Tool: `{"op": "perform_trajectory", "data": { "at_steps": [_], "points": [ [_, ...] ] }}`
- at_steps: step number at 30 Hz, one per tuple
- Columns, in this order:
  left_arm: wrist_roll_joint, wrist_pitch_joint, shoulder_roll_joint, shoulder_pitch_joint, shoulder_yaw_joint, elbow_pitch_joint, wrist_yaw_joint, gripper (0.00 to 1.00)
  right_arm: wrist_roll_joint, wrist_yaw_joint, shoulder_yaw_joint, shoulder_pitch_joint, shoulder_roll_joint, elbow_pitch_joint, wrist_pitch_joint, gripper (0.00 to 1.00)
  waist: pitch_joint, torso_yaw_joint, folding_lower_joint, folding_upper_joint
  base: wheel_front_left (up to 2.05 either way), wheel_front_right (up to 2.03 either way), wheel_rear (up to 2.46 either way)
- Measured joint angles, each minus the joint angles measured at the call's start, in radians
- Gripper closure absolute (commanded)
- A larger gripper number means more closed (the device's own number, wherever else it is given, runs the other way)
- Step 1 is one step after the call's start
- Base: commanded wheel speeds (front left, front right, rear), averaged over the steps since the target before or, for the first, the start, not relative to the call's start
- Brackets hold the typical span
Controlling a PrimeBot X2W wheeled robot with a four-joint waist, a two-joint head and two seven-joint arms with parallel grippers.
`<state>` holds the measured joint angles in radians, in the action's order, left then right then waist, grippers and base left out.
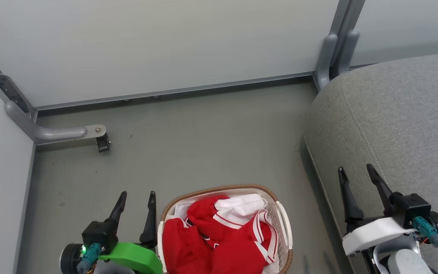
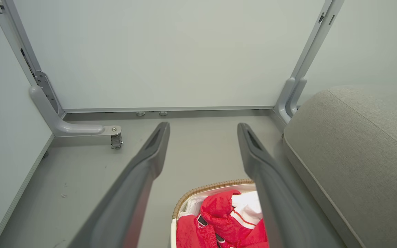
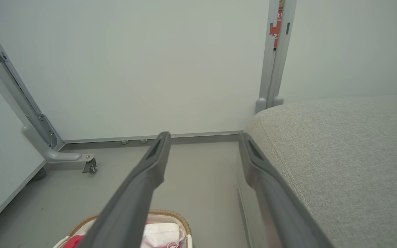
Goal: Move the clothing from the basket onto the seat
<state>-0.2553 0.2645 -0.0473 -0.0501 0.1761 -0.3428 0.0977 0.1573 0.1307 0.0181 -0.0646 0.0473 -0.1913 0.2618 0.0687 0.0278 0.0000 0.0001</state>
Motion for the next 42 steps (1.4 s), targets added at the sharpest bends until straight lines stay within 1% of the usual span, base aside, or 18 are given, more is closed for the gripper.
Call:
{"op": "perform_trajectory", "data": {
  "at_steps": [4,8,12,17,19,21,23,26,29,33,36,42],
  "points": [
    [0.027,0.0,0.0,-0.067,0.052,-0.024,0.009,0.0,-0.007,0.0,-0.017,-0.035,0.0,0.012,0.0,0.0,0.048,-0.004,0.0,0.0,0.0,0.0,0.0],
    [0.063,0.0,0.0,-0.163,0.119,-0.098,0.018,0.0,-0.016,0.0,-0.04,-0.084,0.0,0.025,0.0,0.0,0.112,-0.013,0.0,0.0,0.0,0.0,0.0],
    [0.091,0.0,0.0,-0.279,0.216,-0.259,0.026,0.0,-0.017,0.0,-0.063,-0.135,0.001,0.044,0.0,0.0,0.187,-0.025,0.0,0.0,0.0,0.0,0.0],
    [0.074,-0.019,0.001,-0.463,0.352,-0.454,0.029,0.0,-0.007,0.0,-0.075,-0.201,0.002,0.082,0.0,0.0,0.293,-0.049,0.0001,0.0,0.0,0.0,0.0],
    [0.072,-0.029,0.001,-0.514,0.385,-0.513,0.029,0.0,0.001,0.0,-0.069,-0.223,0.001,0.096,0.0,0.0,0.333,-0.06,0.0001,0.0,0.0,0.0,0.0],
    [0.073,-0.035,0.001,-0.559,0.412,-0.567,0.024,0.0,0.007,0.0,-0.063,-0.242,0.002,0.111,0.0,0.0,0.372,-0.072,0.0001,0.0,0.0,0.0,0.0],
    [0.085,-0.045,0.001,-0.601,0.442,-0.625,0.007,0.0,0.022,0.0,-0.054,-0.257,0.002,0.126,0.0,0.0,0.415,-0.087,0.0001,0.0,0.0,0.0,0.0],
    [0.091,-0.053,0.001,-0.643,0.461,-0.705,-0.011,0.0,0.043,0.0,-0.042,-0.273,0.002,0.148,0.0,0.0,0.472,-0.111,0.0001,0.0,0.0,0.0,0.0],
    [0.126,-0.056,-0.006,-0.694,0.484,-0.777,-0.03,0.0,0.064,0.0,-0.024,-0.283,0.002,0.163,0.0,0.0,0.525,-0.139,0.0002,0.0,0.0,0.0,0.0],
    [0.124,-0.051,-0.023,-0.752,0.475,-0.84,-0.046,0.0,0.093,0.0,-0.004,-0.299,0.002,0.18,0.0,0.0,0.59,-0.179,0.0002,0.0,0.0,0.0,0.0],
    [0.122,-0.052,-0.043,-0.788,0.471,-0.876,-0.064,0.0,0.109,0.0,0.019,-0.301,0.002,0.187,0.0,0.0,0.632,-0.209,0.0002,0.0,0.0,0.0,0.0],
    [0.108,-0.05,-0.083,-0.831,0.462,-0.907,-0.081,0.0,0.144,0.0,0.045,-0.315,0.002,0.2,0.0,0.0,0.697,-0.268,0.0002,0.0,0.0,0.0,0.0]
  ]
}}
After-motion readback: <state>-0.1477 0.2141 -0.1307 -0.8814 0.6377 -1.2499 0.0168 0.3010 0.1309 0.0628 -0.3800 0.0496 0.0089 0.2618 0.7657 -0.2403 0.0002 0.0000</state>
